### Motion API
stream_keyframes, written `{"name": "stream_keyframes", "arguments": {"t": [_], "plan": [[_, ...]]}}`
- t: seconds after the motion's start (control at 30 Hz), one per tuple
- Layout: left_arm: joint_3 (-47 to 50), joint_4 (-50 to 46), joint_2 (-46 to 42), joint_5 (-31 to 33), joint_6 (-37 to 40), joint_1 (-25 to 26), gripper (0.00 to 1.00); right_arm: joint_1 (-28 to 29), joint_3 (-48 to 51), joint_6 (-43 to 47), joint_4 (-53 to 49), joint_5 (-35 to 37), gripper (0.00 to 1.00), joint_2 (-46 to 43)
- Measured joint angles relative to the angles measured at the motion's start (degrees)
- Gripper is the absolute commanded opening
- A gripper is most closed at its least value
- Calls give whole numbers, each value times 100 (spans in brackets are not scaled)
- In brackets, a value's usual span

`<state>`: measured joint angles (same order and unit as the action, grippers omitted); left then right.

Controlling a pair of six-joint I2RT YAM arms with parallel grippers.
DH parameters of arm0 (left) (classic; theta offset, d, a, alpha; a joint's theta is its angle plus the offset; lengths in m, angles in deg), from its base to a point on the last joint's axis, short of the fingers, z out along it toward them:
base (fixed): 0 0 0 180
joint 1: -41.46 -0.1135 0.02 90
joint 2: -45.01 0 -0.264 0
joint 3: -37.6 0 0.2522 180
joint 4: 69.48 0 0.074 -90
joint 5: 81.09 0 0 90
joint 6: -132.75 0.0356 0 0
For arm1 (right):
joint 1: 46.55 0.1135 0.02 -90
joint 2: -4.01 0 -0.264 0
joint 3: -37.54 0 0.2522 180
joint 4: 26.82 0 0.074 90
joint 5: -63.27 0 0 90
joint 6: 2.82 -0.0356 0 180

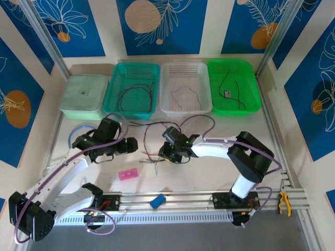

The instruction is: Untangle the cables

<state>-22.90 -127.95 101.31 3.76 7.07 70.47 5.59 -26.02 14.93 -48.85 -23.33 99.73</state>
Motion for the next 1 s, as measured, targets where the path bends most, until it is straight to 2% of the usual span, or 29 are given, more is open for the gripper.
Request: {"name": "stream_keyframes", "arguments": {"t": [0.3,1.0], "plan": [[0,17,0,-42,0,4,83,79,-212,0,-37,-42,30,138],[0,26,-7,-44,13,4,82,155,-793,170,-498,219,23,693]]}}
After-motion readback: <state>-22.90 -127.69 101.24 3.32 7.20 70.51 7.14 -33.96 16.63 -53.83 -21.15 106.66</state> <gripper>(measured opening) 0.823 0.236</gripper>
